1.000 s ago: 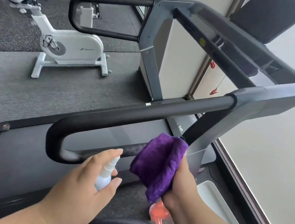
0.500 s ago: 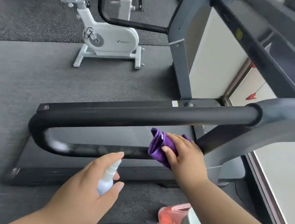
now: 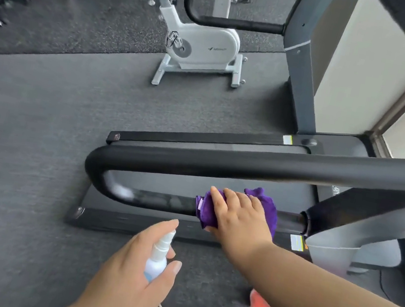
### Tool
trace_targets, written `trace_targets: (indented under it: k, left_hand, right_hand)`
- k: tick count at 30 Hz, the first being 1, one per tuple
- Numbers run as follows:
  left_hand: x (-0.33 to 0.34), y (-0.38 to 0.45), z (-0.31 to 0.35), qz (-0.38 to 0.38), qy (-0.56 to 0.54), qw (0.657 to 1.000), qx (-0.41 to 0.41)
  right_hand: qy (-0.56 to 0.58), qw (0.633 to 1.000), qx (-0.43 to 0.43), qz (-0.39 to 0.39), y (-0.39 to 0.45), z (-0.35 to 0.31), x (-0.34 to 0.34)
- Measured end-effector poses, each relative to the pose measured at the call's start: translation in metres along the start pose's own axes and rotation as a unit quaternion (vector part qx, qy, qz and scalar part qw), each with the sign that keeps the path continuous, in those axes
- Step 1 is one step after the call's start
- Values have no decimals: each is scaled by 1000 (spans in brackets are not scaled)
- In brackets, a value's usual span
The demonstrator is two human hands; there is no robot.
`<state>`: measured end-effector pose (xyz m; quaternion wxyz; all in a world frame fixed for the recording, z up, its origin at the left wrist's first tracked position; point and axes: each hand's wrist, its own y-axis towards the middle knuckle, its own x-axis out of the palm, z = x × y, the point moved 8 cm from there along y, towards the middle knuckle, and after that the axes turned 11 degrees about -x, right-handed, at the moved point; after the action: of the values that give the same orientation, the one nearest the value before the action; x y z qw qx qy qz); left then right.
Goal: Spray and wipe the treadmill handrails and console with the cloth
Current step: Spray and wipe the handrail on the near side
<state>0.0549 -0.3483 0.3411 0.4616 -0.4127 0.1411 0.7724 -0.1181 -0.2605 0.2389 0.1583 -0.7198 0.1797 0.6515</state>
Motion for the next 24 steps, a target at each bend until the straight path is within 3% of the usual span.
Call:
trace_targets:
  k: [4,8,11,15,24]
  left_hand:
    - [8,2,8,-2,5,1000,2]
    - [17,3,25,-24,2,999,28]
    - [19,4,35,-26,14,998,52]
    - [17,4,29,-20,0,999,44]
    - [-1,2,-5,-8,-20,1000,11]
  right_hand:
    - [7,998,-57,-22,31,-42,-1]
    - [24,996,-82,-16,24,-30,-4]
    - [59,997,-42,-5,-2,17,-5]
    - [17,1000,22,10,-47,75,-5]
    - [-24,997,63,29,-42,66,-1]
